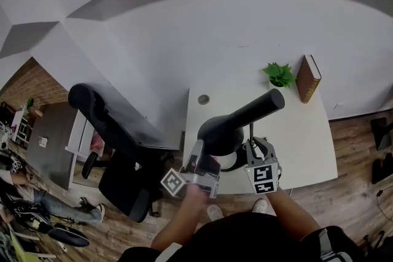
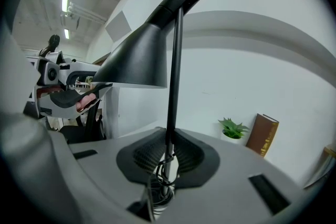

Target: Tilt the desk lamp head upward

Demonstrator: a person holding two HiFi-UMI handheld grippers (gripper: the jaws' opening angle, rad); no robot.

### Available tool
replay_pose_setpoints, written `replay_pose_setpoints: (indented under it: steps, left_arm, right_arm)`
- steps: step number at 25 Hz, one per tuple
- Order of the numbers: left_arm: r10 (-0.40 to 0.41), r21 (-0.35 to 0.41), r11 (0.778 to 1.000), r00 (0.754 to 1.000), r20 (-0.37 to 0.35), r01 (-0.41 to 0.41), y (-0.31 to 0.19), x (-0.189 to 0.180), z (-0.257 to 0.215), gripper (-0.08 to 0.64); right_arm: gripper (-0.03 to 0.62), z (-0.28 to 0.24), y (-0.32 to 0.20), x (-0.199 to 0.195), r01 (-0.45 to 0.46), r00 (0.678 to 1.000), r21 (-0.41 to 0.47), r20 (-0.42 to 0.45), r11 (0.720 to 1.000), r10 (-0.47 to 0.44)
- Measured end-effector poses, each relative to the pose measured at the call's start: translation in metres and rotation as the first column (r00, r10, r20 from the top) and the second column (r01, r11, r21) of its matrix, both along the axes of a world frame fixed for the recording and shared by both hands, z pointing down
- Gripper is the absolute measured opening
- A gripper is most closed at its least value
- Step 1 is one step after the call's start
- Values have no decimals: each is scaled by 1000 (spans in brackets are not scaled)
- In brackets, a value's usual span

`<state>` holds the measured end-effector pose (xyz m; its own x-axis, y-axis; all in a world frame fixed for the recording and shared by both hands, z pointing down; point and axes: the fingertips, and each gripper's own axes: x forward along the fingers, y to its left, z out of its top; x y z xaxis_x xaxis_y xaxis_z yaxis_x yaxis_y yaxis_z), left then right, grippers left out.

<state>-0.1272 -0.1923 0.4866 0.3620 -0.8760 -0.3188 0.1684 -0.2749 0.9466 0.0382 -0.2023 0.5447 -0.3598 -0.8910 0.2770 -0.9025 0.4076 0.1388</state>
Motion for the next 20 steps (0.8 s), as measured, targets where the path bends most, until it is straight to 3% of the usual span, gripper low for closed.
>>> replay_pose_setpoints:
  steps: [15,20]
  left_arm:
    - [-14,57,998,997,74,10,-5,-16,-16,76]
    - [-39,106,994,993,110,28,-3,-29,-32,67]
  right_arm:
    - [38,0,-3,-2,27,1000,-24,-1,999,-27]
    - [38,0,-1,-2,21,1000,-24,4,999,-21]
